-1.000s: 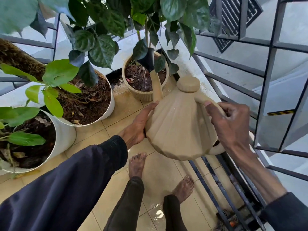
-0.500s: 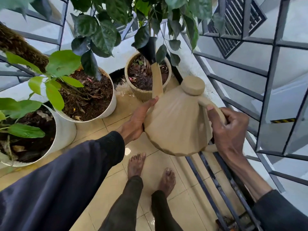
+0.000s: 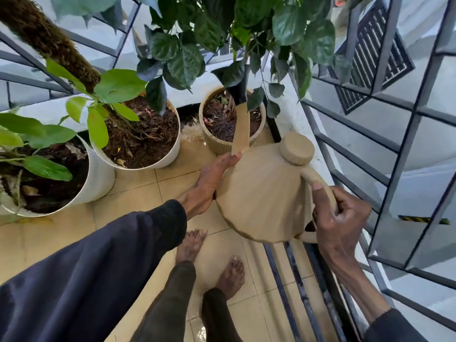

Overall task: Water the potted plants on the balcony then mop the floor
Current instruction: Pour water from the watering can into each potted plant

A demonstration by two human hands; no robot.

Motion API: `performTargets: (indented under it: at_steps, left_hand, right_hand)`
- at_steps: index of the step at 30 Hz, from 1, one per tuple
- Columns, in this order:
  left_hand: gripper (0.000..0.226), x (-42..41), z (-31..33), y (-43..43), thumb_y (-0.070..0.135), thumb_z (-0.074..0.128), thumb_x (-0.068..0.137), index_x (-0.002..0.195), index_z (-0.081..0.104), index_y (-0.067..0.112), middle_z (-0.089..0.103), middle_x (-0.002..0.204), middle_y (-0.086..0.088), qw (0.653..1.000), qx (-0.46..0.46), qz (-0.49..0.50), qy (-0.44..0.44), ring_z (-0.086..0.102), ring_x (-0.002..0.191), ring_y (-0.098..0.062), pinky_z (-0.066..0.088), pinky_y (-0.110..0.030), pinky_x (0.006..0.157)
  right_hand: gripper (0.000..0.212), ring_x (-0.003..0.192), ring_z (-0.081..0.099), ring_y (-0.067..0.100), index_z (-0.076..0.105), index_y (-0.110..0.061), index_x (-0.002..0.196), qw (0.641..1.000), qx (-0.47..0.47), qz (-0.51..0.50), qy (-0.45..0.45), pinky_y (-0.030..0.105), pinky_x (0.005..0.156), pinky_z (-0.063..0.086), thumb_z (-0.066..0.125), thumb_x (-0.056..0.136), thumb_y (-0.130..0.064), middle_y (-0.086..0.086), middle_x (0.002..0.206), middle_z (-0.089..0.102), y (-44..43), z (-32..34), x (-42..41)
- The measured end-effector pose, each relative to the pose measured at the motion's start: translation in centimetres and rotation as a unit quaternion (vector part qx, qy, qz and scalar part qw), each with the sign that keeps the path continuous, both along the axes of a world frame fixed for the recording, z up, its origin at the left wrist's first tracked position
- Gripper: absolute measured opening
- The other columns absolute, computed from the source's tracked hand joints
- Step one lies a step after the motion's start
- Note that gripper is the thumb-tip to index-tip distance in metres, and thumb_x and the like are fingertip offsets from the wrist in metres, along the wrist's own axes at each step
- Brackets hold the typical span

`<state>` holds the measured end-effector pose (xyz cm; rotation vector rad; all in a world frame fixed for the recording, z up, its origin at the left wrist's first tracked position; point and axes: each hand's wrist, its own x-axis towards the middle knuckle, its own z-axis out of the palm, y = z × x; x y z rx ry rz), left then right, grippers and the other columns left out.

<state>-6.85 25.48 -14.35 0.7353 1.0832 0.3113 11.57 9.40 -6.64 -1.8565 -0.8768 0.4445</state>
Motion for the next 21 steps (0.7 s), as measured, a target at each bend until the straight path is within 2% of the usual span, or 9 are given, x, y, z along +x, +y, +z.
performTargets:
  at_steps: [3, 5, 6, 8, 11, 15, 21]
  left_hand:
    - [0.063, -0.2, 0.3, -0.1, 0.057, 0.076, 0.08, 0.133, 0.066, 0.025, 0.076, 0.12, -0.001, 1.0, 0.003, 0.009, -0.002, 0.072, 0.108, -0.019, 0.055, -0.039, 0.099]
    - [0.061, -0.3, 0.6, -0.1, 0.056, 0.076, 0.081, 0.134, 0.066, 0.026, 0.076, 0.119, 0.0, 1.0, 0.006, 0.011, -0.006, 0.073, 0.105, -0.017, 0.056, -0.036, 0.092]
    - [0.059, -0.3, 0.6, -0.1, 0.055, 0.076, 0.082, 0.133, 0.067, 0.027, 0.076, 0.119, 0.0, 1.0, 0.01, 0.013, -0.009, 0.073, 0.106, -0.016, 0.057, -0.033, 0.088]
    - [0.056, -0.5, 0.7, -0.1, 0.056, 0.076, 0.082, 0.131, 0.068, 0.03, 0.076, 0.12, 0.002, 1.0, 0.02, 0.014, -0.014, 0.073, 0.108, -0.016, 0.059, -0.028, 0.084]
    - [0.069, -0.6, 0.5, 0.1, 0.058, 0.08, 0.078, 0.138, 0.063, 0.028, 0.076, 0.122, 0.003, 0.999, 0.029, 0.017, -0.011, 0.072, 0.112, -0.016, 0.058, -0.034, 0.093]
    - [0.077, -1.0, 0.1, 0.4, 0.058, 0.085, 0.073, 0.141, 0.06, 0.029, 0.075, 0.123, 0.004, 0.999, 0.037, 0.028, 0.002, 0.072, 0.113, -0.016, 0.056, -0.039, 0.101]
    - [0.076, -2.4, 0.3, 0.6, 0.059, 0.086, 0.071, 0.137, 0.063, 0.031, 0.076, 0.119, 0.008, 0.998, 0.042, 0.034, 0.009, 0.073, 0.109, -0.011, 0.058, -0.03, 0.091]
  right_hand:
    - [0.05, 0.045, 0.034, 0.01, 0.051, -0.014, 0.058, 1.0, -0.002, 0.009, -0.003, 0.022, 0.047, 0.026, 0.065, 0.099, -0.04, 0.001, 0.051, 0.039, -0.1, 0.2, -0.1]
    - [0.056, 0.045, 0.037, 0.026, 0.051, -0.004, 0.058, 1.0, -0.01, 0.01, -0.006, 0.035, 0.044, 0.028, 0.064, 0.099, -0.04, 0.017, 0.051, 0.043, -0.4, 0.2, 0.0]
    - [0.058, 0.046, 0.038, 0.034, 0.051, 0.0, 0.058, 1.0, -0.014, 0.01, -0.005, 0.041, 0.044, 0.029, 0.064, 0.099, -0.04, 0.02, 0.05, 0.043, -0.6, 0.2, 0.0]
    - [0.062, 0.044, 0.038, 0.038, 0.047, 0.004, 0.057, 1.0, -0.019, 0.014, -0.001, 0.049, 0.046, 0.028, 0.063, 0.099, -0.039, 0.021, 0.049, 0.042, -0.8, 0.2, 0.0]
    - [0.064, 0.045, 0.036, 0.039, 0.044, 0.007, 0.057, 0.999, -0.026, 0.024, 0.014, 0.055, 0.045, 0.03, 0.061, 0.099, -0.037, 0.022, 0.049, 0.038, -1.0, 0.2, -0.1]
    - [0.06, 0.043, 0.035, 0.037, 0.044, 0.006, 0.058, 0.999, -0.023, 0.02, 0.03, 0.054, 0.042, 0.03, 0.06, 0.099, -0.034, 0.019, 0.049, 0.038, -1.2, 0.0, -0.3]
    - [0.048, 0.044, 0.04, 0.036, 0.054, -0.001, 0.06, 0.999, -0.03, 0.001, 0.035, 0.046, 0.043, 0.032, 0.06, 0.098, -0.031, 0.013, 0.05, 0.045, -1.1, 0.3, -2.1]
